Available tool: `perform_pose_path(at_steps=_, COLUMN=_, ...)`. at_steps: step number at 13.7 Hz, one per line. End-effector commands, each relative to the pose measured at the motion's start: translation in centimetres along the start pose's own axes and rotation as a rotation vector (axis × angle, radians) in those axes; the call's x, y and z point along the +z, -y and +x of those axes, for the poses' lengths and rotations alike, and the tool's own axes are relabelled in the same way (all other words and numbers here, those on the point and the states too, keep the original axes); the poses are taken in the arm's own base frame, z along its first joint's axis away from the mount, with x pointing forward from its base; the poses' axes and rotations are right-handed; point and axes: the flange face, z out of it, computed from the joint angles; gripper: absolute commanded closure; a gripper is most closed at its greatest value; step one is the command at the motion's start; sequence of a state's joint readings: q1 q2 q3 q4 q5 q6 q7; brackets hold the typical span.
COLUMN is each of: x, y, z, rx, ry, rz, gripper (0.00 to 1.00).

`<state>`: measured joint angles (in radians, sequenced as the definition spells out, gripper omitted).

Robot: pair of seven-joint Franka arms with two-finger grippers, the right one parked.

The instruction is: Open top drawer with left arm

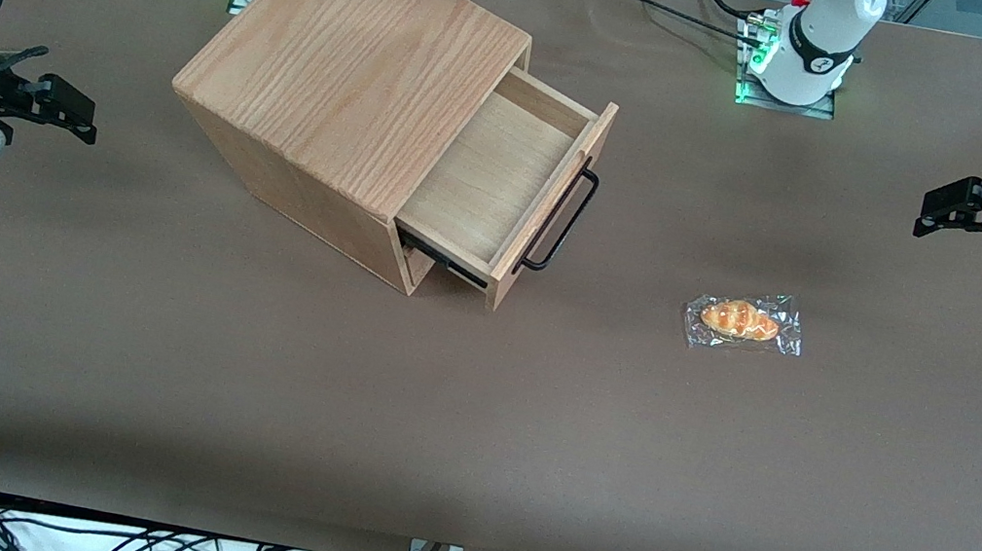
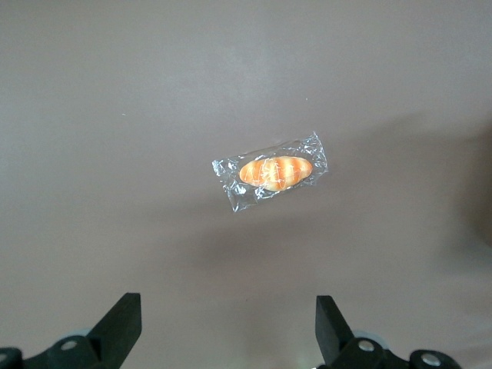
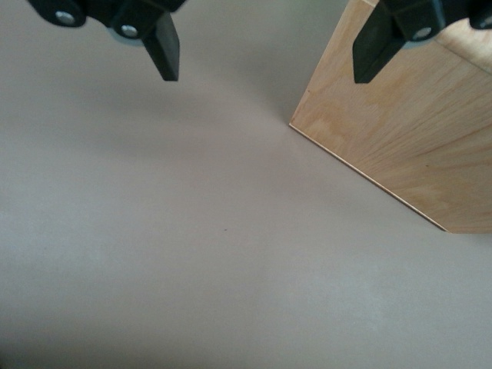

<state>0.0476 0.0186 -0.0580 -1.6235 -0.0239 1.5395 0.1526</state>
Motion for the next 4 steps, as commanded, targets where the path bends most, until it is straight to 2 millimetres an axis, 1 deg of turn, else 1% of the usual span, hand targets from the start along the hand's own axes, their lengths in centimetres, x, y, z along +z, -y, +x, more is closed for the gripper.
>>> perform_pose_path(at_steps=1, x=-0.26, y=0.03, z=-0.24, rx=0.023, ry=-0.009, rz=0.028, gripper=0.00)
perform_pose_path(at_steps=4, x=-0.26, y=-0.14, z=-0.21, rx=0.019, ry=-0.009, rz=0.029, gripper=0.00)
